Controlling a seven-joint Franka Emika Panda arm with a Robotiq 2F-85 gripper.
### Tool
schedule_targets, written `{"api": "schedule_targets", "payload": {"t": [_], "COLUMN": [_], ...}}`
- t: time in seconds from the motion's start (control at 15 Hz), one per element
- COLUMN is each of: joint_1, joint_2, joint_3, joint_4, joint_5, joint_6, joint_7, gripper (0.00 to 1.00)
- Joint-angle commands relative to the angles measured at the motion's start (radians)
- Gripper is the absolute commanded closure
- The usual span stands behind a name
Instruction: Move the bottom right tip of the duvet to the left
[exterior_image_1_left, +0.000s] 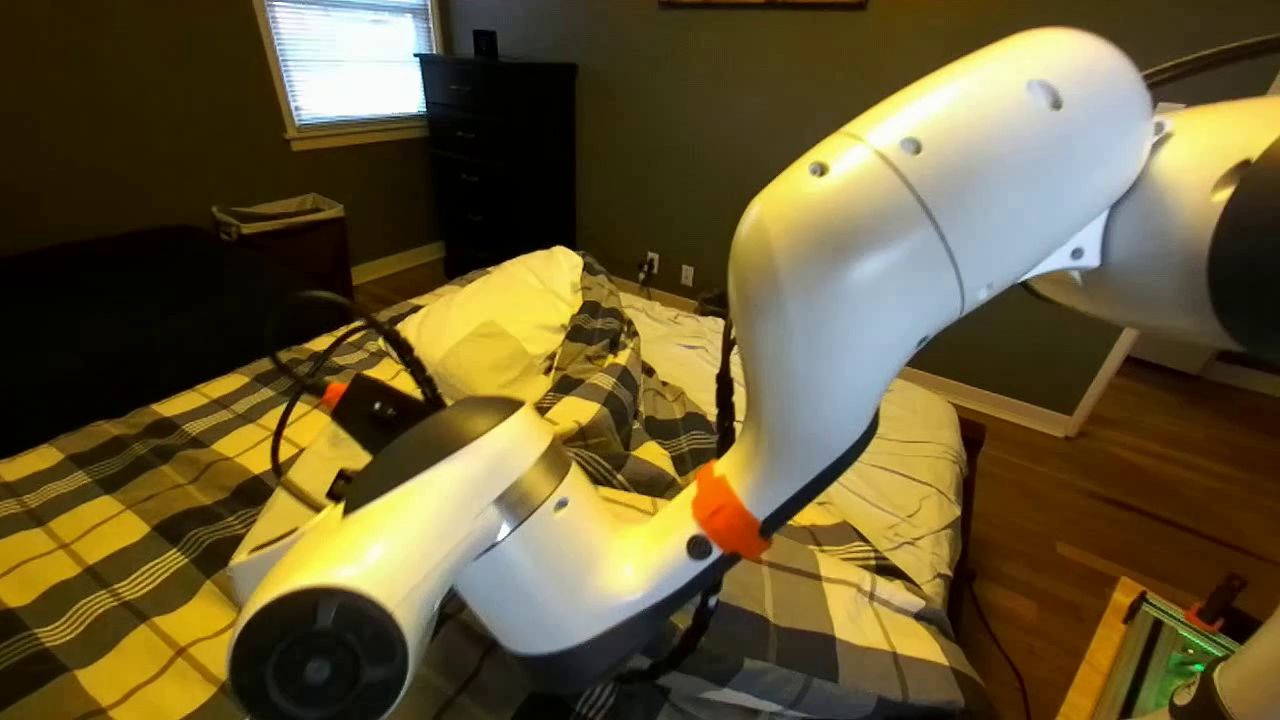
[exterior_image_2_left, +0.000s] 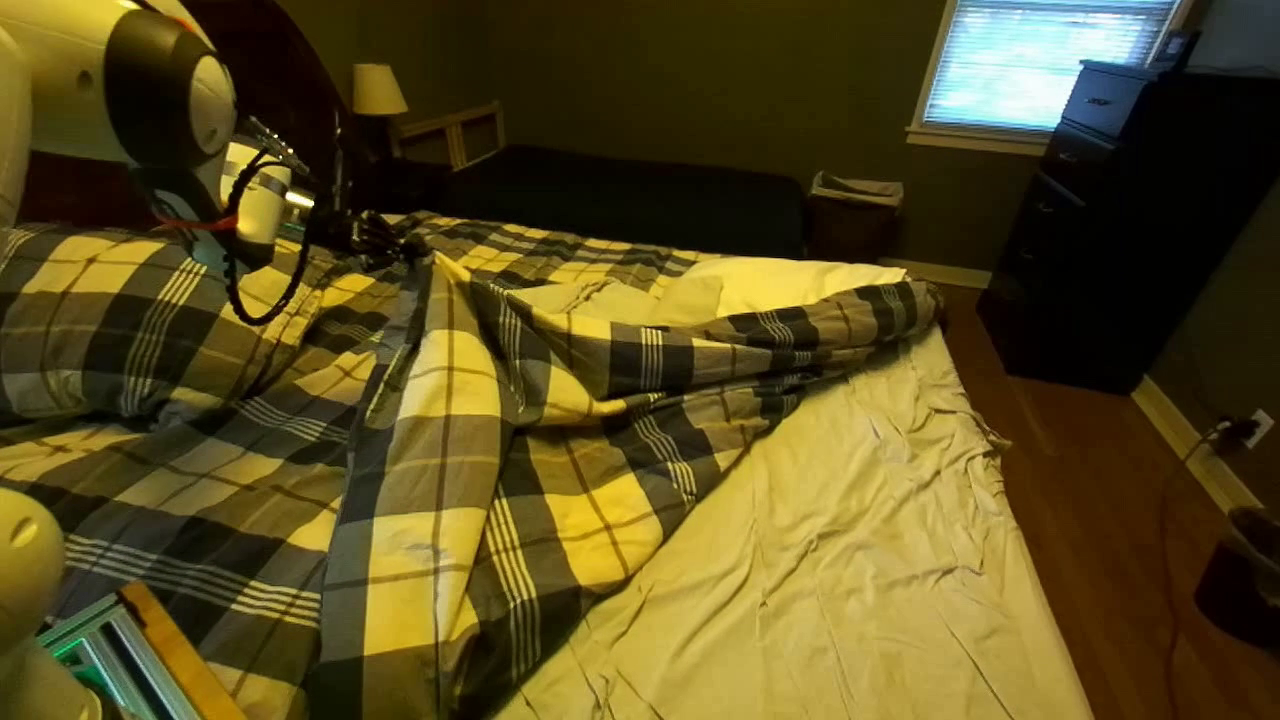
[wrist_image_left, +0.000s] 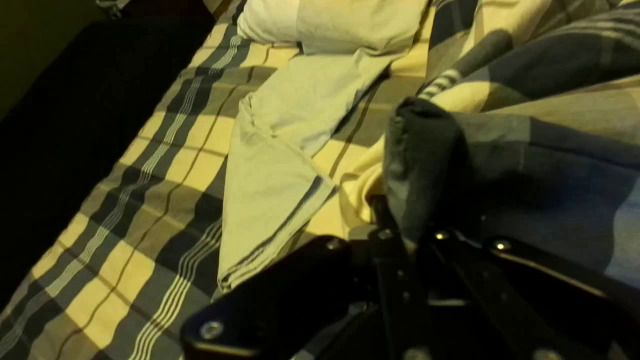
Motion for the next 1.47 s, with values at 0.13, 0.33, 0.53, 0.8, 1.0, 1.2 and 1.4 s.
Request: {"api": "schedule_targets", "payload": {"t": [0.13,0.33,0.53,0.8,1.0,1.2,1.4], "joint_1": [0.168,0.219,0.260,0.310,0.368,0.398,0.401], "joint_2": [0.259,0.350,0.401,0.435,0.424,0.406,0.384], "joint_3": [-0.036,-0.017,-0.006,0.001,-0.044,-0.058,-0.065], "joint_4": [0.278,0.367,0.412,0.439,0.432,0.402,0.375], "joint_5": [-0.004,-0.022,-0.020,-0.023,0.024,0.031,0.044], "joint_6": [0.045,0.053,0.076,0.071,0.096,0.095,0.106], "joint_7": [-0.086,-0.151,-0.230,-0.327,-0.369,-0.389,-0.418], "gripper": [0.98,0.98,0.98,0.98,0.98,0.98,0.67]}}
